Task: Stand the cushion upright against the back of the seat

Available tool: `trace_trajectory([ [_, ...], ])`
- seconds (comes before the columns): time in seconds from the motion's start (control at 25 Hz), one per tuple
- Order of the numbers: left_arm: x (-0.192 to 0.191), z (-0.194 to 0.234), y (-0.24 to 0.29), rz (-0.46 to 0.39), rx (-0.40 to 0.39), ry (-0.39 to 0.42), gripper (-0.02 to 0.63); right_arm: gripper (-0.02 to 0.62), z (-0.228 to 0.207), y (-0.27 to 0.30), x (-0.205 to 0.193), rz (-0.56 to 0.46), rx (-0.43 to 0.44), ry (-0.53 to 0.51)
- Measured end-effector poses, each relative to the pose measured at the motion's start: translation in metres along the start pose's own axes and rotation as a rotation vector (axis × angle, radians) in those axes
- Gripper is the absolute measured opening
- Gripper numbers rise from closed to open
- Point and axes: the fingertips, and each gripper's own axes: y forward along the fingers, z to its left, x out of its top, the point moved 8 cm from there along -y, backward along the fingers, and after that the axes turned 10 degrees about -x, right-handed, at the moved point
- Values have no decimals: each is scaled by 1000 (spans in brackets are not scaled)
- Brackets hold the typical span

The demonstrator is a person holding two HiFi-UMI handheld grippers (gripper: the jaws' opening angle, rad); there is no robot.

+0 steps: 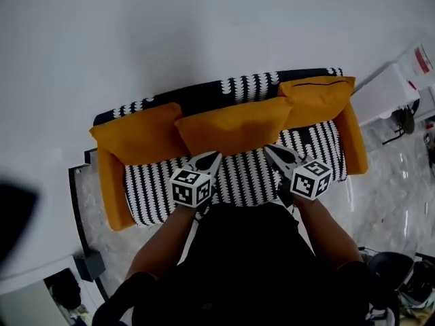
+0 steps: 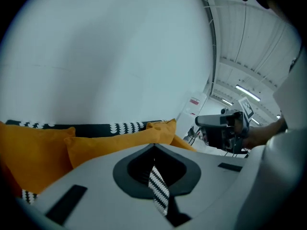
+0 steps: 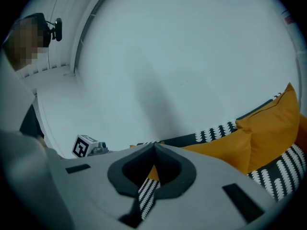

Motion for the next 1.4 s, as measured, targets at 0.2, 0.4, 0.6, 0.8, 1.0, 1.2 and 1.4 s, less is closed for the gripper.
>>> trace_trajectory([
  [0.2,-5,-45,-1,28,-3,56,15,37,9,-38,7,-42,30,-83],
  [0.4,-11,-102,-3,-78,65,27,15,37,2,-78,-5,-50,133,-96],
  [0.6,-29,-169,0,-164,142,33,15,35,-15,-132,-26,-36,229,-118],
  [0.8,-71,-232,1,-205,208,16,16,35,-31,-187,-59,-32,251,-153],
  [1.0,-118,-286,9,-182,235,-22,16,35,-43,-226,-89,-10,252,-170],
  [1.2,-134,-323,0,-185,233,-52,17,35,-36,-254,-104,16,285,-178],
  [1.4,-131,-341,-19,-205,240,-34,16,35,-17,-276,-107,-2,300,-191],
])
